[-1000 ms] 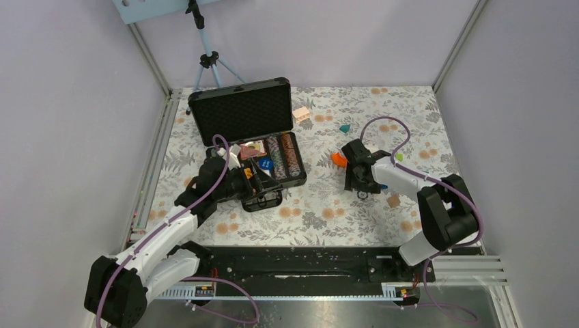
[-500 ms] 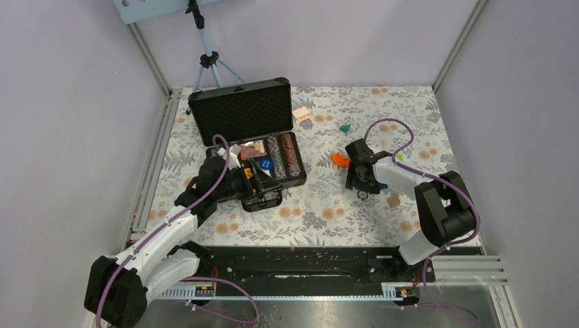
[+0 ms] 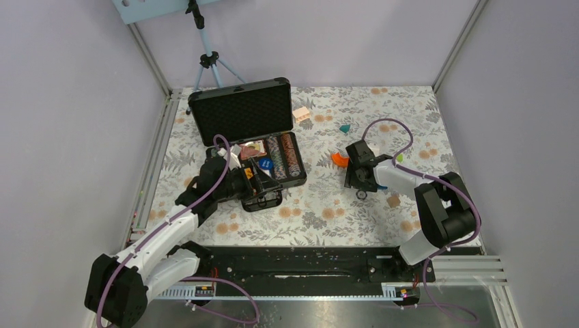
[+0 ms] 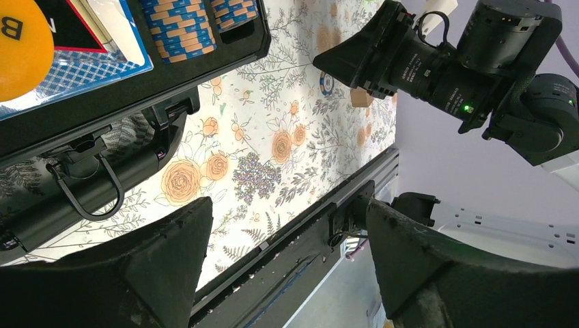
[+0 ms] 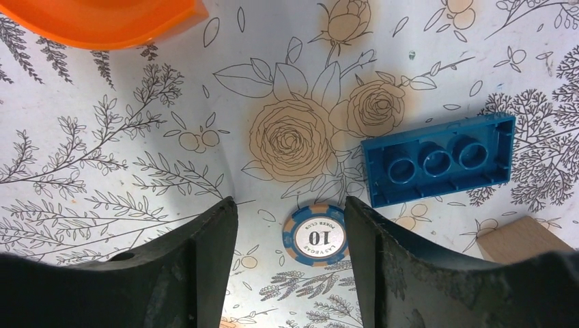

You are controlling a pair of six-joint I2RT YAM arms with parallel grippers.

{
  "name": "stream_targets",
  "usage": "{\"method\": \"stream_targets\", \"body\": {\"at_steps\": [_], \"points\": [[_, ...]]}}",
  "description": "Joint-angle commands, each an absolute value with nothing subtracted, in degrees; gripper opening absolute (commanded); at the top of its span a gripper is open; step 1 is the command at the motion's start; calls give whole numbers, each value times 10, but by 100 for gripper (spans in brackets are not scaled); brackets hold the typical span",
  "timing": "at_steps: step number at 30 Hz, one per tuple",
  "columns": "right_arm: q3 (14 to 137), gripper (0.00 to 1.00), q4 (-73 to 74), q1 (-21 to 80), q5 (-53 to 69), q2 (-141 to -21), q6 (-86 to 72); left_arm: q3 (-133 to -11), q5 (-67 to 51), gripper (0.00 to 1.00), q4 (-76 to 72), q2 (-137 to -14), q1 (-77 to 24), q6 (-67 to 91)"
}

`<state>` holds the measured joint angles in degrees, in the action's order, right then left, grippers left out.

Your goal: Pack up texas hold em set

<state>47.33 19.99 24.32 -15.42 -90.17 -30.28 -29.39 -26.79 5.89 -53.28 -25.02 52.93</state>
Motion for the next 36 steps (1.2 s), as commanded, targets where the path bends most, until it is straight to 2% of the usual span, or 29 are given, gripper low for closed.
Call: {"method": "stream_targets", "body": {"at_steps": [1, 11, 18, 22, 28, 32, 36], "points": [[474, 65, 186, 242, -150, -887, -296, -292, -277, 82, 34, -534, -252, 523], [453, 57, 203, 251, -118, -863, -310, -292, -278, 82, 29, -541, -252, 525], [500, 52, 314, 330, -196, -875, -340, -289, -280, 82, 29, -536, -252, 525], [501, 50, 333, 355, -182, -873, -373, -286, -278, 82, 29, -529, -252, 528], [465, 50, 326, 402, -166, -856, -414, -284, -280, 82, 32, -525, -252, 527], [454, 56, 319, 409, -201, -832, -426, -287, -282, 82, 32, -525, -252, 529], [474, 57, 318, 408, -256, -792, -422, -293, -280, 82, 44, -518, -252, 523]]}}
